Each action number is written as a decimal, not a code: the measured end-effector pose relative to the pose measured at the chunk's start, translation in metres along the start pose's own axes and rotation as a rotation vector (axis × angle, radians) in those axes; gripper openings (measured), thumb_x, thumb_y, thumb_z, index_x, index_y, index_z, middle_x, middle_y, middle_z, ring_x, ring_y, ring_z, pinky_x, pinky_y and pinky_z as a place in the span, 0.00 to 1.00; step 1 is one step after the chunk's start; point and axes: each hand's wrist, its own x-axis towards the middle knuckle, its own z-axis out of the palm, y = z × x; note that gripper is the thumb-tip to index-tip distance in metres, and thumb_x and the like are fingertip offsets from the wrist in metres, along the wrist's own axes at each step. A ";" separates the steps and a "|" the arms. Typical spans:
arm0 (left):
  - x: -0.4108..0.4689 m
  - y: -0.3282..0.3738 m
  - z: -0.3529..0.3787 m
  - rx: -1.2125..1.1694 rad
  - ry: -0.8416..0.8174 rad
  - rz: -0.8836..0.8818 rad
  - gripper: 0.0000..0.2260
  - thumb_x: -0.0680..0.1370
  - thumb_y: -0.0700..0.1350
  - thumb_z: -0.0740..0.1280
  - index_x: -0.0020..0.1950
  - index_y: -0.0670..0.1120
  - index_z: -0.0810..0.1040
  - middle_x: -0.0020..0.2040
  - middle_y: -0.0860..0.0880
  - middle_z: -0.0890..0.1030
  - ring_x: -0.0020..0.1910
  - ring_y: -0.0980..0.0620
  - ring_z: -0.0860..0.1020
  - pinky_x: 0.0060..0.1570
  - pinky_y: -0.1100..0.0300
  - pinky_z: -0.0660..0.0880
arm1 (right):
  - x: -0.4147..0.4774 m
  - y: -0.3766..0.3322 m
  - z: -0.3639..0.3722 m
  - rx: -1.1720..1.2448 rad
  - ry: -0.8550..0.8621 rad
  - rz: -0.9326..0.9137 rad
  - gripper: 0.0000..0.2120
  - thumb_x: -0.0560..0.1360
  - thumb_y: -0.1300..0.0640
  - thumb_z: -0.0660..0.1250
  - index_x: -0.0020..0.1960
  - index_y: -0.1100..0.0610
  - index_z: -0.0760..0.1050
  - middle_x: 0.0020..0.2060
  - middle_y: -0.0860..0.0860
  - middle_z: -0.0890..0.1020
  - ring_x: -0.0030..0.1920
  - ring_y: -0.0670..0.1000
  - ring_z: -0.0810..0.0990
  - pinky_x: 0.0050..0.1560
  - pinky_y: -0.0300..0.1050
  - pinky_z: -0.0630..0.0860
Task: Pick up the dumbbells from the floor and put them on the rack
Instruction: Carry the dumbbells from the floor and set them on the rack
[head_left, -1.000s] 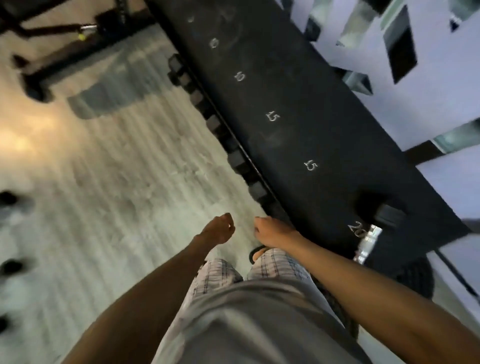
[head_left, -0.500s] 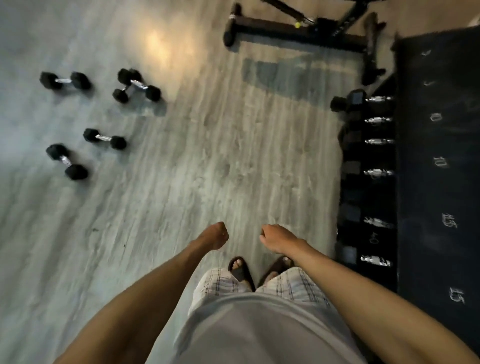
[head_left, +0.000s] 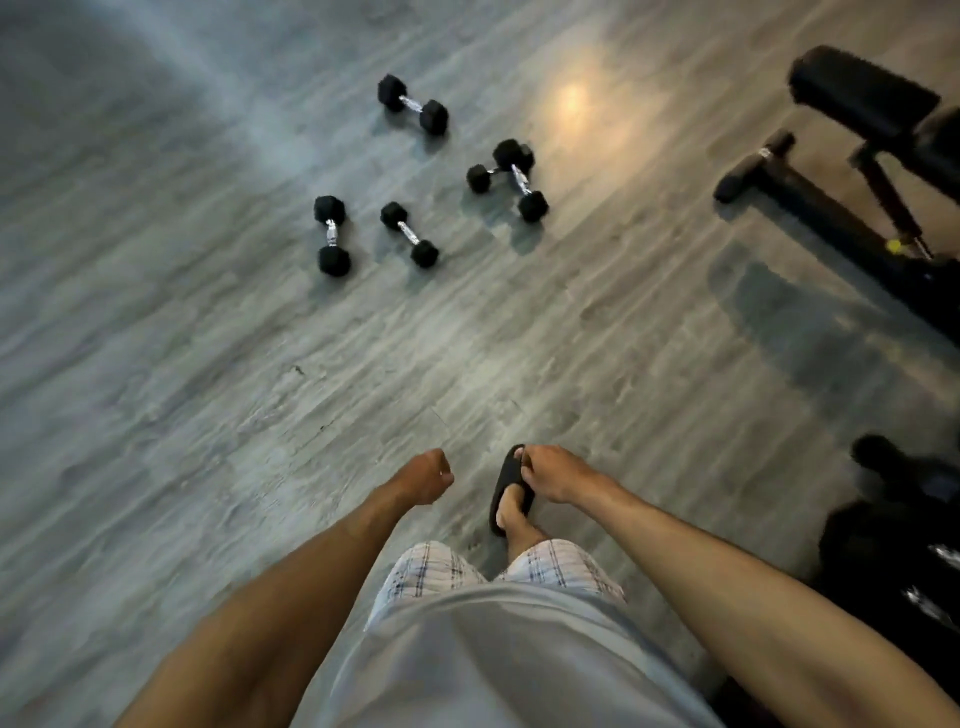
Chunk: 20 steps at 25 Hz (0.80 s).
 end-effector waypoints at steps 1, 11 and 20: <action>0.005 0.003 -0.015 -0.045 0.028 -0.019 0.13 0.80 0.45 0.63 0.61 0.40 0.75 0.55 0.39 0.82 0.52 0.41 0.82 0.53 0.52 0.79 | 0.014 -0.005 -0.017 -0.033 -0.032 -0.018 0.11 0.79 0.55 0.58 0.54 0.60 0.76 0.54 0.59 0.82 0.55 0.60 0.80 0.51 0.51 0.76; 0.070 -0.007 -0.155 -0.363 0.239 -0.132 0.10 0.80 0.43 0.64 0.58 0.39 0.75 0.55 0.38 0.81 0.54 0.40 0.80 0.53 0.49 0.78 | 0.163 -0.110 -0.146 -0.236 -0.166 -0.270 0.12 0.78 0.57 0.58 0.54 0.62 0.76 0.53 0.61 0.82 0.55 0.61 0.79 0.50 0.51 0.73; 0.141 -0.091 -0.305 -0.458 0.209 -0.230 0.05 0.79 0.43 0.63 0.53 0.43 0.74 0.54 0.38 0.81 0.54 0.41 0.80 0.53 0.50 0.77 | 0.309 -0.240 -0.228 -0.323 -0.241 -0.243 0.10 0.79 0.57 0.57 0.51 0.60 0.75 0.51 0.59 0.81 0.53 0.60 0.78 0.49 0.51 0.74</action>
